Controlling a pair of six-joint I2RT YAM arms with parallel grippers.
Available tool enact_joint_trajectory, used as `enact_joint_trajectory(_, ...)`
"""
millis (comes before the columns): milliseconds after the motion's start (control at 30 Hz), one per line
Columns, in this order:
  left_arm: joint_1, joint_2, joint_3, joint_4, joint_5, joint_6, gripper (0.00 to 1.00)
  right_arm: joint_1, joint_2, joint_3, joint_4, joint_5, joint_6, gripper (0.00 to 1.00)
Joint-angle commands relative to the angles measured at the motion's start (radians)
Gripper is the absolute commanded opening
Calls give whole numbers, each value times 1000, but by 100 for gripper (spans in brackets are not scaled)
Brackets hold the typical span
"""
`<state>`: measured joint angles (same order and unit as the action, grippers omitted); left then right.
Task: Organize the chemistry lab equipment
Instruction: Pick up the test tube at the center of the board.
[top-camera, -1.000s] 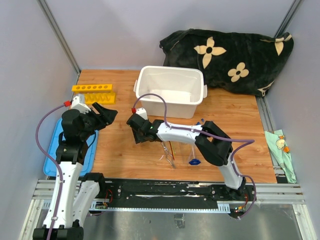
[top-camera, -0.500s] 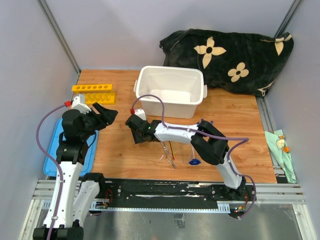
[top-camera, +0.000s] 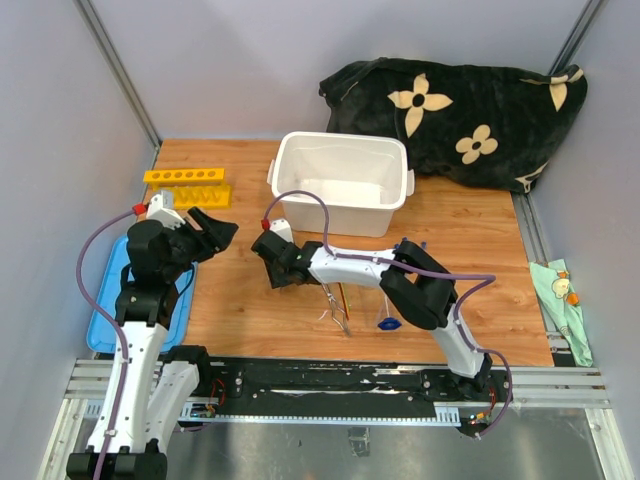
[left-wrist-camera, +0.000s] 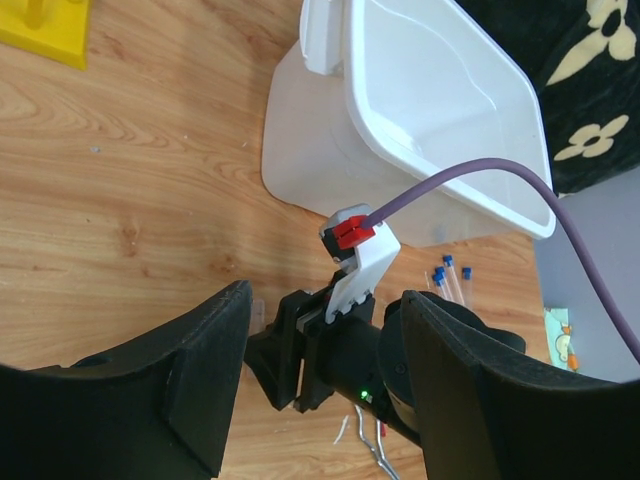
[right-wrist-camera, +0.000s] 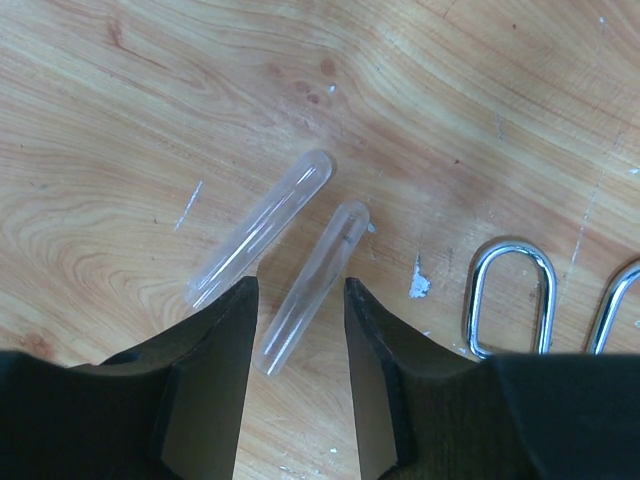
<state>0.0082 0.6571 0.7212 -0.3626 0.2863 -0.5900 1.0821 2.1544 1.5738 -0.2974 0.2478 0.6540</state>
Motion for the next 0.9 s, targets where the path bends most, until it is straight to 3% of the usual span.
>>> enact_joint_trajectory(0, -1, 5, -12, 31, 27, -4, 66, -10, -45, -67, -47, 12, 3, 40)
enact_joint_trajectory(367, -1, 22, -40, 37, 43, -7, 65, 11, -137, -196, -62, 39, 2, 36)
enact_joint_trajectory(567, -1, 30, -45, 39, 50, -7, 65, 17, -123, -184, -59, 39, -26, 29)
enact_joint_trajectory(867, 0, 36, -54, 39, 58, -5, 65, 18, -107, -150, -45, 29, -75, 29)
